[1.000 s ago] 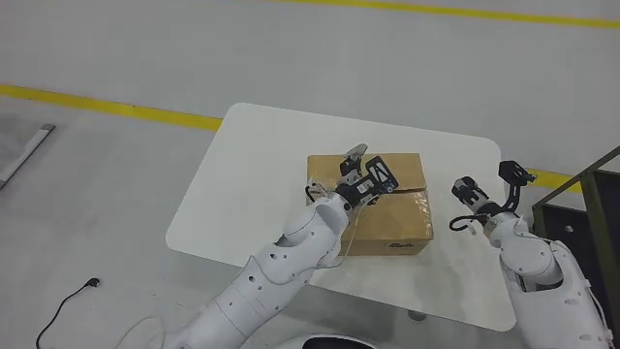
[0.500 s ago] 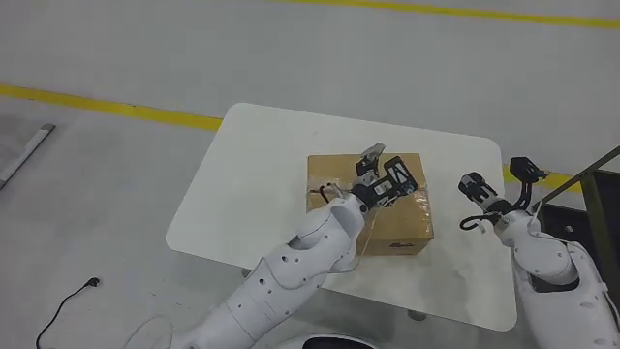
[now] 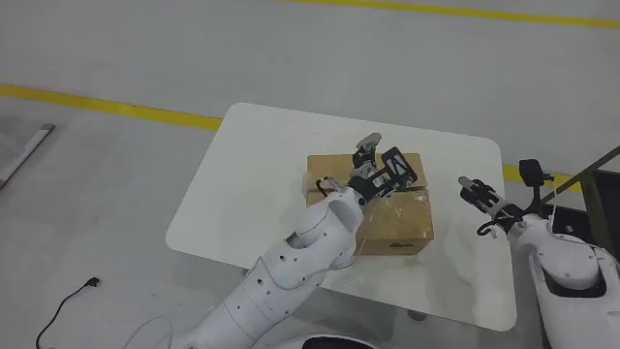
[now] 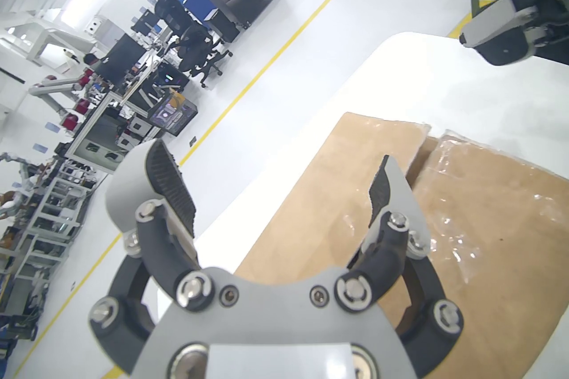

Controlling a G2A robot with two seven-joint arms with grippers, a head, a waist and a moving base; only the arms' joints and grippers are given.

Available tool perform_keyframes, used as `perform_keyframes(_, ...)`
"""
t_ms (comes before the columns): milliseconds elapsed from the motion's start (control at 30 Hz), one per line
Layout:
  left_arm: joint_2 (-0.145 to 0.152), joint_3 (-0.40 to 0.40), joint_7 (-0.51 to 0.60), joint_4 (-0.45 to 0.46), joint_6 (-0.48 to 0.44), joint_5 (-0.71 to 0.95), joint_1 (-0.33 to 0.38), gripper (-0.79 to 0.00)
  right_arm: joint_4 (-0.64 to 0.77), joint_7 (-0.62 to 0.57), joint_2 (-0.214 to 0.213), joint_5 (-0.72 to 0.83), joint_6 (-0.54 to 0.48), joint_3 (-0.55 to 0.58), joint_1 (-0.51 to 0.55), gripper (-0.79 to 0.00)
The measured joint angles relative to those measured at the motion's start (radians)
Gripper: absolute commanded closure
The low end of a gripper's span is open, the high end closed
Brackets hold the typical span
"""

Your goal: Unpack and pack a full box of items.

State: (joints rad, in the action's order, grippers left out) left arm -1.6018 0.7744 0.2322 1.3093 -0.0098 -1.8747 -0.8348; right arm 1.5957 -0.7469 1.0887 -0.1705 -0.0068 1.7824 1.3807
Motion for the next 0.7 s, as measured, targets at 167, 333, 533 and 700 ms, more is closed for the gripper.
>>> perform_keyframes(167,0.042,0.134,0.074,0.128,-0.039,-0.068,-0.091,-0.785,-0.012,-0.208,-0.010,0.179,0.002,0.014,-0.044,-0.785)
perform_keyframes(333,0.081,0.273,0.151,0.278,-0.089,-0.128,-0.213,-0.785,-0.026,-0.357,-0.013,0.323,0.028,-0.025,-0.101,-0.696)
perform_keyframes(533,0.111,0.401,0.210,0.427,-0.141,-0.171,-0.345,-0.785,-0.100,-0.512,-0.011,0.434,0.081,-0.136,-0.164,-0.730)
perform_keyframes(700,0.124,0.455,0.230,0.487,-0.171,-0.194,-0.416,-0.785,-0.181,-0.513,-0.012,0.419,0.122,-0.203,-0.206,-0.686)
